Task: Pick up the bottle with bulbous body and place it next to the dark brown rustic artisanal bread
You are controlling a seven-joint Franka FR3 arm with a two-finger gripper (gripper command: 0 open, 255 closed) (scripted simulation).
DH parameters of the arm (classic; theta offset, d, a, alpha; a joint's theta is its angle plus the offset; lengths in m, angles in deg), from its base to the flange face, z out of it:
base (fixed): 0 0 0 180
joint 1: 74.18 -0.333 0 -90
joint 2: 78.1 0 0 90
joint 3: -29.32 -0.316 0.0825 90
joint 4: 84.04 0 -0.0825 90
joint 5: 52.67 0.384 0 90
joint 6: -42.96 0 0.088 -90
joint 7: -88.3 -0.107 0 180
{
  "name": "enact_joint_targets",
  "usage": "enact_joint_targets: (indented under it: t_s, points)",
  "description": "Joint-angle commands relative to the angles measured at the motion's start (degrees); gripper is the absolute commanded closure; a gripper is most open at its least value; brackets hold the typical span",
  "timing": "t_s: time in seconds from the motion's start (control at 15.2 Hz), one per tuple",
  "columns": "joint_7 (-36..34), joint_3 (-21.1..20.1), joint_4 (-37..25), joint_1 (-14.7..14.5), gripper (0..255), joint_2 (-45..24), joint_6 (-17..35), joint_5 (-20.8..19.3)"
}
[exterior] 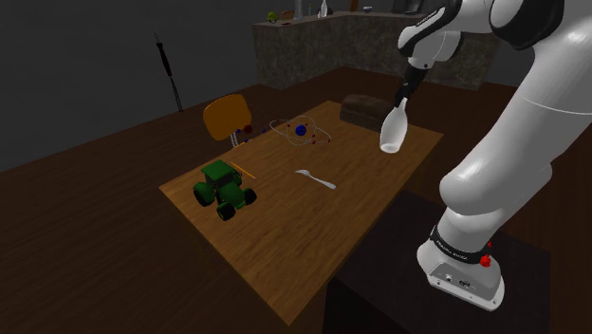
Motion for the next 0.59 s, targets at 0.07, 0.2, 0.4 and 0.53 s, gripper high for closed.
enact_joint_targets:
  t_s: [0.07, 0.2, 0.4, 0.53]
  points:
    - [-1.2, 0.0, -2.0, 0.3, 0, 2.8, -4.5, -1.8]
    - [-1.5, -0.1, -2.8, 0.4, 0, 3.5, -5.9, -2.3]
    - [-1.5, -0.1, -2.8, 0.4, 0, 3.5, -5.9, -2.3]
    - [-1.5, -0.1, -2.8, 0.4, 0, 3.5, -5.9, -2.3]
